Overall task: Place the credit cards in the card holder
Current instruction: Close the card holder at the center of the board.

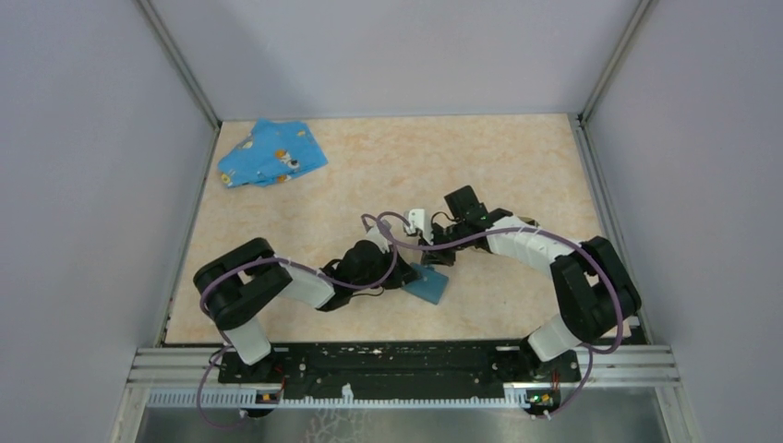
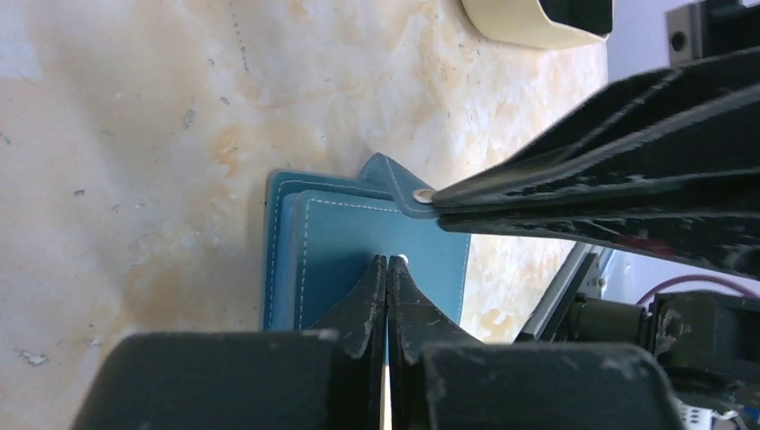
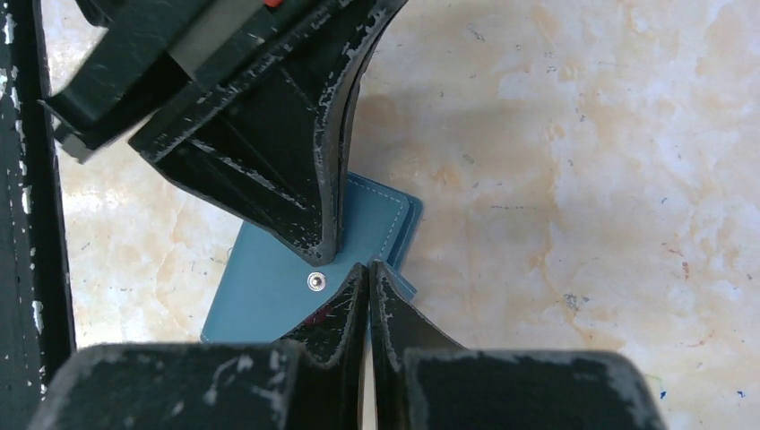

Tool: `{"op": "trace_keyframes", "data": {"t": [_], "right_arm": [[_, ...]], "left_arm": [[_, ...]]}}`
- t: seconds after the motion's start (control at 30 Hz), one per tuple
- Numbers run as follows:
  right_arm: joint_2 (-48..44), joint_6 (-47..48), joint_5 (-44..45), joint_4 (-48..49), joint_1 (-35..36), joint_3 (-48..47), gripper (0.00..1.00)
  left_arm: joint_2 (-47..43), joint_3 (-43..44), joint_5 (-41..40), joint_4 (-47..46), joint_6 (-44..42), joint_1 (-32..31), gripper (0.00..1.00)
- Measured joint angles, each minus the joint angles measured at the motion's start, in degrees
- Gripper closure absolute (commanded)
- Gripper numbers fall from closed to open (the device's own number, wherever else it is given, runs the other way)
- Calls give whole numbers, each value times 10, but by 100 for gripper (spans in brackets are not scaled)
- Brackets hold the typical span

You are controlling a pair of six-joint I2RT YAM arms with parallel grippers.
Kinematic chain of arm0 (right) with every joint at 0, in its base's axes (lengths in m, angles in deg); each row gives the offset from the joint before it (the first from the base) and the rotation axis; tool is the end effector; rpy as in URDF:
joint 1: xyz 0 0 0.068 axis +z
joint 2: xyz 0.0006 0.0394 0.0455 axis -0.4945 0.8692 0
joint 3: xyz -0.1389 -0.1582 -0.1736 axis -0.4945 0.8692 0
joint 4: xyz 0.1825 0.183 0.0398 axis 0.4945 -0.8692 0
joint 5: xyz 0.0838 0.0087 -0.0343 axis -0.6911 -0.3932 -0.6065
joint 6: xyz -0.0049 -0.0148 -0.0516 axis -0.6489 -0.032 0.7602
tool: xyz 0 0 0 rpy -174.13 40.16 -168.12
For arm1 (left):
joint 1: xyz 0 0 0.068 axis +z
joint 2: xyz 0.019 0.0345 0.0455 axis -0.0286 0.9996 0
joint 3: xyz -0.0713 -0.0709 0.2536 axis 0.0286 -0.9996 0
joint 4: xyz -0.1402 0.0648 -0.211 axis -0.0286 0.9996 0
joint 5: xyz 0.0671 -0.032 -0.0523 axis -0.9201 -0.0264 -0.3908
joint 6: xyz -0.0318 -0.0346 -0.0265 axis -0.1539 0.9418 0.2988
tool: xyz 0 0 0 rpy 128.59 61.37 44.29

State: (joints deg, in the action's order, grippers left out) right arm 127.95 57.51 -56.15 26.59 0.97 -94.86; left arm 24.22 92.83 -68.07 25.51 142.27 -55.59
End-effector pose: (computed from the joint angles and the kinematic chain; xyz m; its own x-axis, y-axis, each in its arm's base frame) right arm 0.2365 0.1660 0.1872 -0.0743 -0.6635 -0.7445 -0.9970 0.0652 0.0413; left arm 0.1770 -0.2463 0.1247 -0.8126 -0.2449 -0.5289 0.3076 0.5906 -0.7460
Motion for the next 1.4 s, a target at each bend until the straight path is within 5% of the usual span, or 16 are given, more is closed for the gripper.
{"op": "trace_keyframes", "data": {"t": [0.53,0.9,1.17,1.4], "right_arm": [[-34,-25,1,-36,-12,19,100],[-12,-41,77,-106,-12,15,80],[-9,-44,82,-153,-12,-51,47],[12,-47,85,-168,-2,-117,47]], "left_arm": [[39,9,-25,-30,24,0,100],[47,9,-25,-45,26,0,100],[53,9,-21,-57,26,0,100],[55,9,-16,-60,26,0,100]]}}
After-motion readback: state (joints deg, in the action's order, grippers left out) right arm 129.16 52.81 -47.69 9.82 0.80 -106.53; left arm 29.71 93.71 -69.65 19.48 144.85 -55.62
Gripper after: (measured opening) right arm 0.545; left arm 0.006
